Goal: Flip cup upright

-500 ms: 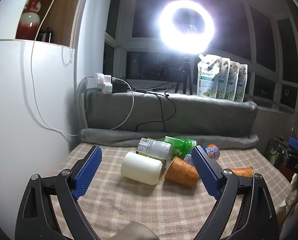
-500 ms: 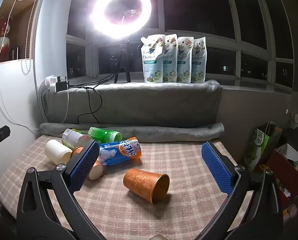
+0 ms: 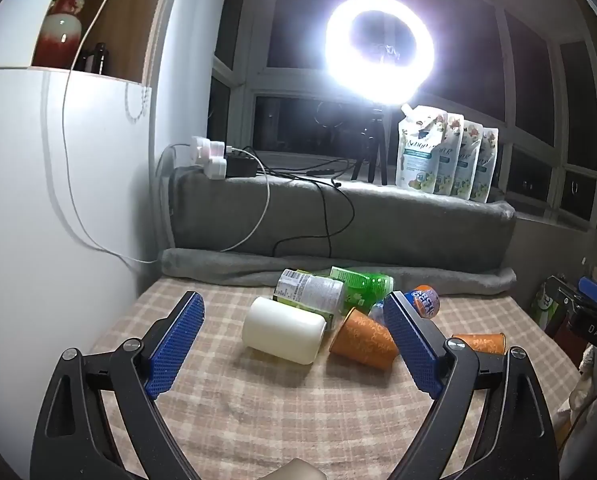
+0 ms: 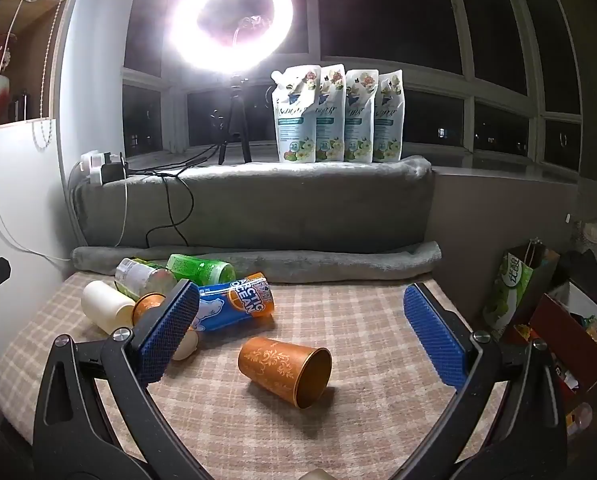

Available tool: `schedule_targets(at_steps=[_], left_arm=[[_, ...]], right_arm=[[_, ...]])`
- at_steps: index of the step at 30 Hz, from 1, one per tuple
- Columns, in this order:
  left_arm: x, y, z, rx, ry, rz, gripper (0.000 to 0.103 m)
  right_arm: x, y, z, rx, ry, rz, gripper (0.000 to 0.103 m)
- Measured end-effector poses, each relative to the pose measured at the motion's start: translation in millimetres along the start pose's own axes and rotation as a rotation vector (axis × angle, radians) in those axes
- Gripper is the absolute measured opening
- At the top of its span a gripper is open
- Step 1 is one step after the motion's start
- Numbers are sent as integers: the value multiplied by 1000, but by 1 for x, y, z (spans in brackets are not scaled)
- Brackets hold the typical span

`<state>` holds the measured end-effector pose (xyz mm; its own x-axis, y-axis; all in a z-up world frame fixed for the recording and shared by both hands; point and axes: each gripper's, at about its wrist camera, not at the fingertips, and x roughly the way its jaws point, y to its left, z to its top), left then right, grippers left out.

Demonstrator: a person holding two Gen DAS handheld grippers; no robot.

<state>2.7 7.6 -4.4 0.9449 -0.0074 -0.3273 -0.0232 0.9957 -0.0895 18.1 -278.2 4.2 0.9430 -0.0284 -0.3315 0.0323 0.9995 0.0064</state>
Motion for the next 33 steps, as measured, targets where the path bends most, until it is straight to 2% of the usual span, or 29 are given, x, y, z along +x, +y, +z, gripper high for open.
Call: schedule_targets(at_steps=[33], left_arm=[[-10,-4,7,12,-29,-1,91]], right_arm=[[-7,3,4,-3,-47,-35,103]])
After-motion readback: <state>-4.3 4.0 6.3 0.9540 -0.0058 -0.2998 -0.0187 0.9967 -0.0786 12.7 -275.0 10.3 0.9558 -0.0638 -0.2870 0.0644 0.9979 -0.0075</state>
